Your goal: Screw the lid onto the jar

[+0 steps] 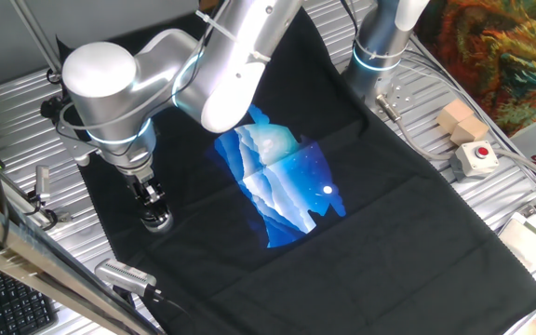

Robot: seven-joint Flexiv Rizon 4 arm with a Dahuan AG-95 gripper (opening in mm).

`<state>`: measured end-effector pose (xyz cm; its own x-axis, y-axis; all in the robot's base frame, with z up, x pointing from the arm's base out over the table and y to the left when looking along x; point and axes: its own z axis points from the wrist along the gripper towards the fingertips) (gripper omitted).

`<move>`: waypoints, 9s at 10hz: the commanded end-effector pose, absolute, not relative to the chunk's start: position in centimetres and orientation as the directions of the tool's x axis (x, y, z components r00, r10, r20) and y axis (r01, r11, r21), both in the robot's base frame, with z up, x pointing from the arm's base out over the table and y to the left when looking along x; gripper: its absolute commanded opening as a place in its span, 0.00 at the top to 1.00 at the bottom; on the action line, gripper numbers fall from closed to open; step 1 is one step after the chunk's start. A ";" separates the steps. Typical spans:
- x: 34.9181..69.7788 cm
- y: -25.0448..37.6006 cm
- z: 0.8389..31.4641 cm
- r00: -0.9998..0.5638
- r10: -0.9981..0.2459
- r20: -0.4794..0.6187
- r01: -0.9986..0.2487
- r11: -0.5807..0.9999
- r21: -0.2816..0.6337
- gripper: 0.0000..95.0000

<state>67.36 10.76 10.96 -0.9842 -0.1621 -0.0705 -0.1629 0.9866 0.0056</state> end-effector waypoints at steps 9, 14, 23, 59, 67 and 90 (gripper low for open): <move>67.4 10.7 10.4 -0.984 -0.165 -0.069 -0.166 0.986 0.004 0.20; 67.5 10.7 10.0 -0.983 -0.171 -0.068 -0.171 0.985 0.003 0.20; 67.5 10.9 9.6 -0.983 -0.169 -0.068 -0.170 0.986 0.000 0.20; 67.6 11.1 9.6 -0.988 -0.136 -0.071 -0.137 0.990 0.016 1.00; 67.6 11.1 9.6 -0.989 -0.125 -0.074 -0.126 0.992 0.009 1.00; 67.6 11.0 9.6 -0.996 -0.034 -0.084 -0.033 0.999 -0.008 1.00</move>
<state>67.65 11.09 9.59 -0.9956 -0.0229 -0.0911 -0.0233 0.9997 0.0031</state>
